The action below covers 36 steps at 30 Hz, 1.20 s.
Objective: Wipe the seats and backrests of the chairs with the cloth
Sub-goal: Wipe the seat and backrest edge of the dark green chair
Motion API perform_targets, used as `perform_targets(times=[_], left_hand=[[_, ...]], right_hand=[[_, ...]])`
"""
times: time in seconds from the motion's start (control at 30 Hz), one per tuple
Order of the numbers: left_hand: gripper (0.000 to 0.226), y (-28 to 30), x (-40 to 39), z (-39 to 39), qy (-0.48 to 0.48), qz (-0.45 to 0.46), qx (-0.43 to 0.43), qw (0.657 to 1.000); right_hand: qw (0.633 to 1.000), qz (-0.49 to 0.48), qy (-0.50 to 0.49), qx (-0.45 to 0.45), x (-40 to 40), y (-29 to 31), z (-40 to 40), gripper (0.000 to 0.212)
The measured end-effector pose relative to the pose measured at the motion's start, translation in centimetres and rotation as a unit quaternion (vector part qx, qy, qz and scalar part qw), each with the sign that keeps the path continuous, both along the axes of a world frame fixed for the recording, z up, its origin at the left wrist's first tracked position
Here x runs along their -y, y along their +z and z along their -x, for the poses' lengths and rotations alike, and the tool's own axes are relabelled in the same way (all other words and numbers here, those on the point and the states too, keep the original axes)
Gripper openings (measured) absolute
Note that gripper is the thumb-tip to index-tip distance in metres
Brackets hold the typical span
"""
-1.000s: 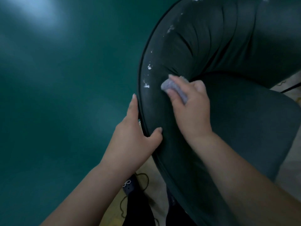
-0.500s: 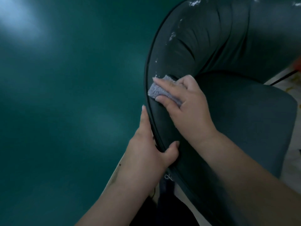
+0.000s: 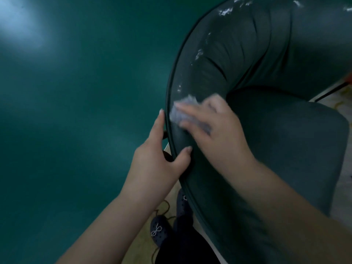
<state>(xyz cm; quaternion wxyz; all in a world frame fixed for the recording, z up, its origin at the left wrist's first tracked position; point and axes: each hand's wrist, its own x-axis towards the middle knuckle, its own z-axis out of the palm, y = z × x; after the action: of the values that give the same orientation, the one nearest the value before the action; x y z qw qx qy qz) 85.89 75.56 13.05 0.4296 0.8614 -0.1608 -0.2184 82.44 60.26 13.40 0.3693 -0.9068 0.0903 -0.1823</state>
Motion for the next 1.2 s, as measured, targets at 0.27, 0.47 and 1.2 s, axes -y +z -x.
perform_targets(times=[0.27, 0.47, 1.2], left_hand=[[0.103, 0.0, 0.2, -1.1, -0.033, -0.008, -0.019, 0.999], [0.099, 0.1, 1.0, -2.5, -0.041, -0.004, -0.022, 0.999], [0.092, 0.8, 4.7, -7.9, -0.039, -0.012, 0.01, 0.999]], right_hand=[[0.998, 0.054, -0.021, -0.007, 1.6, 0.5, -4.9, 0.031], [1.0, 0.023, -0.011, 0.009, 0.6, -0.3, -0.8, 0.032], [0.99, -0.012, -0.139, 0.026, 6.6, -1.0, -8.3, 0.035]])
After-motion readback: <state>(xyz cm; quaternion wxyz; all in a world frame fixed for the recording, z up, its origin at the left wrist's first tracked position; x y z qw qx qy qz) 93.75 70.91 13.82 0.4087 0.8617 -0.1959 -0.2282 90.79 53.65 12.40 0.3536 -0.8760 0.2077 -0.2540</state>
